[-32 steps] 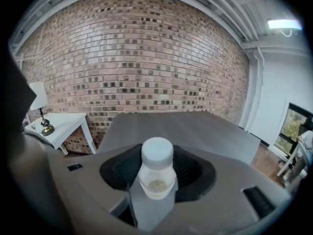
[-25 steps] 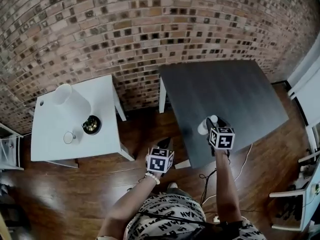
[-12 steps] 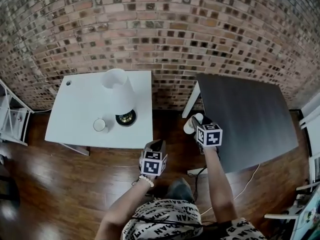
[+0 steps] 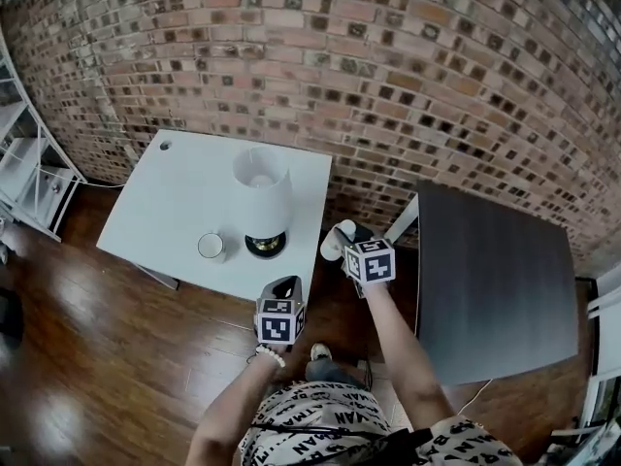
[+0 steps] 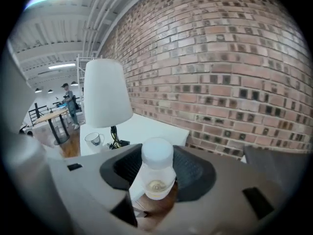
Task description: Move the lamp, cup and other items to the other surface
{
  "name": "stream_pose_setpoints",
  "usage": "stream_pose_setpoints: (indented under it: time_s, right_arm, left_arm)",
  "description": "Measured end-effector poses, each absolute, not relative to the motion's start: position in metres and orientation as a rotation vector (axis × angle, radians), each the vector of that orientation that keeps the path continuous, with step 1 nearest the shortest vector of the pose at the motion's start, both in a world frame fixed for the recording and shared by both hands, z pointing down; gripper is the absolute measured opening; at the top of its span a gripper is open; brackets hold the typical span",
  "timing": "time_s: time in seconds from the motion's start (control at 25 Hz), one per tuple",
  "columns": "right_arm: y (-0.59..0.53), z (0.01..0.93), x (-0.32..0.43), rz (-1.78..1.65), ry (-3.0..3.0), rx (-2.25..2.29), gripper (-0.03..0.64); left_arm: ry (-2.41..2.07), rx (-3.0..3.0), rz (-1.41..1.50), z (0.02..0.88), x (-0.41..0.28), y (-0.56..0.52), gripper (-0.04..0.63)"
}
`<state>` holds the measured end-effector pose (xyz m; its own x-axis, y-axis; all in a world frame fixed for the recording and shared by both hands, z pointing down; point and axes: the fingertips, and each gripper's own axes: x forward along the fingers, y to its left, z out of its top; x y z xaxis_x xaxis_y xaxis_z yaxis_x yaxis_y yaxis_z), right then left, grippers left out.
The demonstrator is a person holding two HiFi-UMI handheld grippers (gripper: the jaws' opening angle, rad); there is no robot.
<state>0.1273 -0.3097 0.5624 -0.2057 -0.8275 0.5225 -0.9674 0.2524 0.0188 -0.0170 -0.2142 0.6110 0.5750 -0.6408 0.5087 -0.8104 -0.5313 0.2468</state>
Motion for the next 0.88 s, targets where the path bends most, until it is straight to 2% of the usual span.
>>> stream_pose_setpoints:
  time_s: [0.36, 0.88]
  right_arm:
    - [-0.400, 0.586, 0.090, 0.334, -2.212, 1.348, 0.209]
    - [-0.431, 0.601, 0.065, 0.310, -2.270, 1.218, 0.213]
  left_arm:
    - [-1.397, 2.173, 0.421, 0.625, -0.028, -0.257, 0.002]
    - [-1.489, 2.064, 0.409, 0.639, -0.041, -0.273, 0.002]
